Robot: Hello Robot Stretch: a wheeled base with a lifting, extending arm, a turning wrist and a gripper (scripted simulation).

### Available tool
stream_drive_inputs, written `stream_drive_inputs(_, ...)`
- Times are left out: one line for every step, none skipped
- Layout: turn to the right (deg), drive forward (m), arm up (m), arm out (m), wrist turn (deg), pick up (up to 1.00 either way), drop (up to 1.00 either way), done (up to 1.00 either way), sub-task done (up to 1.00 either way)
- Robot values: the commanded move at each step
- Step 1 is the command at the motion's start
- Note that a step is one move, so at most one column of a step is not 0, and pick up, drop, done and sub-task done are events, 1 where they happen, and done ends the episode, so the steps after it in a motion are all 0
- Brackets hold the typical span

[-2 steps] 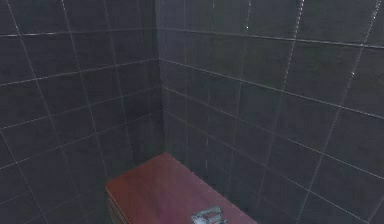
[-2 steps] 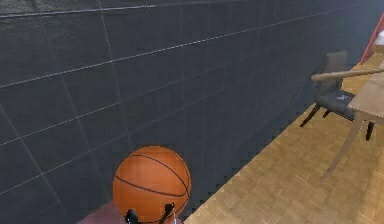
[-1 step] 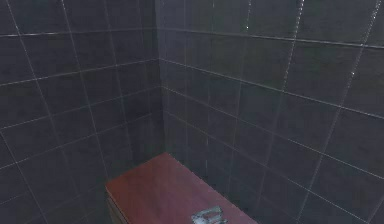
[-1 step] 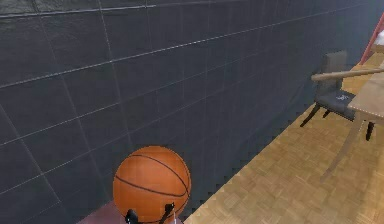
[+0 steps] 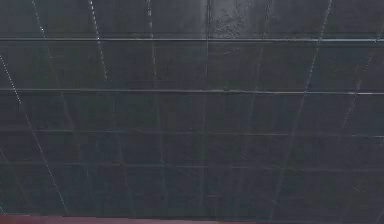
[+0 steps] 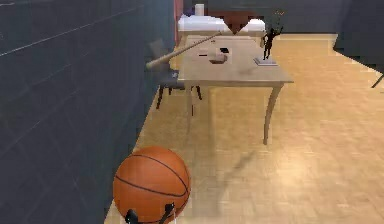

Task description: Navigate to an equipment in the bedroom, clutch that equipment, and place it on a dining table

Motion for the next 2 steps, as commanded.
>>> stream_drive_inputs(-45.0, 0.0, 0.0, 0.0, 0.0, 0.0, 0.0, 0.0, 0.0)
stream_drive_inputs(-45.0, 0.0, 0.0, 0.0, 0.0, 0.0, 0.0, 0.0, 0.0)
